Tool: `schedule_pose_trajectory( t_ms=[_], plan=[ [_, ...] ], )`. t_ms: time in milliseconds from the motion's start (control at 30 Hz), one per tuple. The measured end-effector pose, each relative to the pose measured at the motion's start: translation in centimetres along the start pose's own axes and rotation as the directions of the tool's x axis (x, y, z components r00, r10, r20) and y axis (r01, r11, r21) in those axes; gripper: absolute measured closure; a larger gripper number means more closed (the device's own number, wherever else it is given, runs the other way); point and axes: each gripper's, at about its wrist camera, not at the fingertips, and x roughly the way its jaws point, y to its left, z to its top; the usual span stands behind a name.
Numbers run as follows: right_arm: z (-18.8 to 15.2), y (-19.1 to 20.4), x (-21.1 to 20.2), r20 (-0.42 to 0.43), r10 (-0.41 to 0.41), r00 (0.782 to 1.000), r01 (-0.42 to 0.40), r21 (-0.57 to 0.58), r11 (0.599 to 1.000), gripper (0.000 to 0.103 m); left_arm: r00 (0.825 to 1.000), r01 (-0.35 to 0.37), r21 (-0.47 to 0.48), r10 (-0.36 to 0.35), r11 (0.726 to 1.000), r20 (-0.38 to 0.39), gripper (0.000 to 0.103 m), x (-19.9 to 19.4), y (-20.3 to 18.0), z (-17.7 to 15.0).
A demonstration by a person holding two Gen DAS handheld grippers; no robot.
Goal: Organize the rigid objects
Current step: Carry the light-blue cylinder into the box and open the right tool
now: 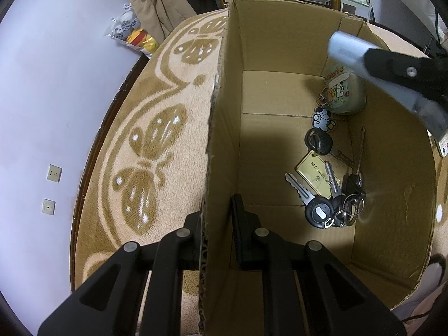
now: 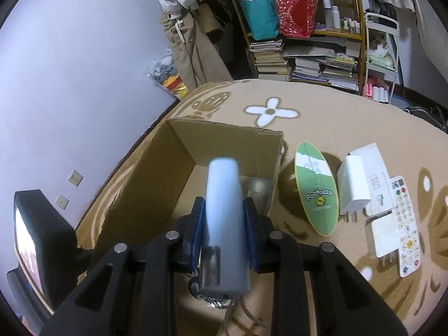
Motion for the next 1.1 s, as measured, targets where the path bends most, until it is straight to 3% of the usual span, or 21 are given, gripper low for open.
schedule_pose_trajectory(
  t_ms=[367,533,567,667,900,1100],
  plan=[
    [-0.2,0.8,1.4,-0.015,-0.045,0.999,0.044,-0.02,0.999,0.074,1.0,0.011,-0.003,-0.011,1.0,-0.001,0.091,0.3,0.3,0.1],
    [0.0,0.5,0.3,0.021,-0.023,1.0,0.023,-0.003,1.0,0.074,1.0,0.008,-0.004,-0.008,1.0,-0.002,0.09,0.4,0.4,0.1],
    [0.2,0.4,0.0,0.025,-0.022,0.999,0.023,-0.004,1.0,0.072,1.0,0.015,-0.006,-0.015,1.0,-0.004,0.091,0.4,0.5,0.1],
    [0.6,0.0,-1.2,0.048,-0.017,0.999,0.017,0.001,1.0,0.044,1.0,0.014,-0.009,-0.014,1.0,-0.006,0.09,0.6,0.6,0.1],
    [1.5,-1.6,-2.8,0.053,-0.085,0.995,0.088,-0.05,0.995,0.041,1.0,0.018,-0.01,-0.018,1.0,-0.008,0.09,0.7,0.9,0.3],
    [1.8,-4.9,-2.6,0.053,-0.139,0.989,0.139,-0.006,0.99,0.041,1.0,0.018,-0.01,-0.018,1.0,-0.009,0.09,0.7,1.0,0.4]
  ],
)
